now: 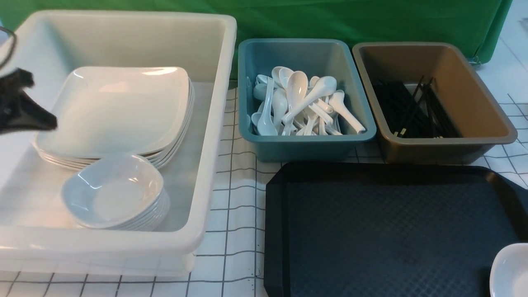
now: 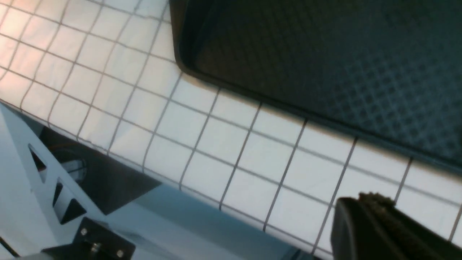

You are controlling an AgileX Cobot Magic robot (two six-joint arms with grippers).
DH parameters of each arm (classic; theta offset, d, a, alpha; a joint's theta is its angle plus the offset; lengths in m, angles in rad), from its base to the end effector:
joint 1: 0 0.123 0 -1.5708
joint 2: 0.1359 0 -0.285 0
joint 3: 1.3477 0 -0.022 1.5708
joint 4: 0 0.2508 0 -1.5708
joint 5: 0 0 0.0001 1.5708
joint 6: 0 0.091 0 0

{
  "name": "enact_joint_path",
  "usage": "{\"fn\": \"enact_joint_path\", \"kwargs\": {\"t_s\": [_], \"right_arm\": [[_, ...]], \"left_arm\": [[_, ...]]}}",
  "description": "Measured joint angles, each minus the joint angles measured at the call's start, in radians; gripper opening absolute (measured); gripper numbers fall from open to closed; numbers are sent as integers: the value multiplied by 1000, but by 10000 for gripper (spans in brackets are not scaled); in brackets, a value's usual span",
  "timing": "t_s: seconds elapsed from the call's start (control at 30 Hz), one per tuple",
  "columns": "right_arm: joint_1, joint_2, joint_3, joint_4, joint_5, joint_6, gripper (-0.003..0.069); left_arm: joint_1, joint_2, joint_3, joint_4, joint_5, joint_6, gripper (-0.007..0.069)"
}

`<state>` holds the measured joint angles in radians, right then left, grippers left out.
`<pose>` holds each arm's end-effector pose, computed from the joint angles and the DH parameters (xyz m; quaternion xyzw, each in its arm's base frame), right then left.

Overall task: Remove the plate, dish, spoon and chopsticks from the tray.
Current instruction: Use the right arm to grab a small plate from the dinner plate

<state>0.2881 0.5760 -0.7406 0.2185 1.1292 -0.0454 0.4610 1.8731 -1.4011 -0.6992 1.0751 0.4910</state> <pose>0.0709 0.0396 0.3248 -0.1450 0.9236 0.1486 0.3221 0.3621 0.1223 0.2343 -0.1319 0.9401 -0.2516 0.1883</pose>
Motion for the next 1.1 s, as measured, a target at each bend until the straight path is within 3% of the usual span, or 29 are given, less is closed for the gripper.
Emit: {"fn": "enact_joint_path", "kwargs": {"t_s": [0.13, 0.17, 0.23, 0.43, 0.8, 1.1], "right_arm": [[0, 48, 0, -6, 1, 17, 30], [0, 66, 0, -7, 1, 20, 30], [0, 70, 0, -8, 1, 20, 30], [0, 72, 0, -9, 1, 20, 30], [0, 73, 0, -10, 1, 30, 32], [0, 79, 0, -61, 1, 94, 32]], "left_arm": [[-61, 0, 0, 168, -6, -91, -7], [-97, 0, 0, 252, -73, -156, -6], [-118, 3, 0, 303, -139, -198, -6], [-158, 41, 0, 344, -316, -230, -3], [-164, 90, -16, 490, -440, -305, -3], [-164, 77, -58, 510, -344, -312, -3]]}}
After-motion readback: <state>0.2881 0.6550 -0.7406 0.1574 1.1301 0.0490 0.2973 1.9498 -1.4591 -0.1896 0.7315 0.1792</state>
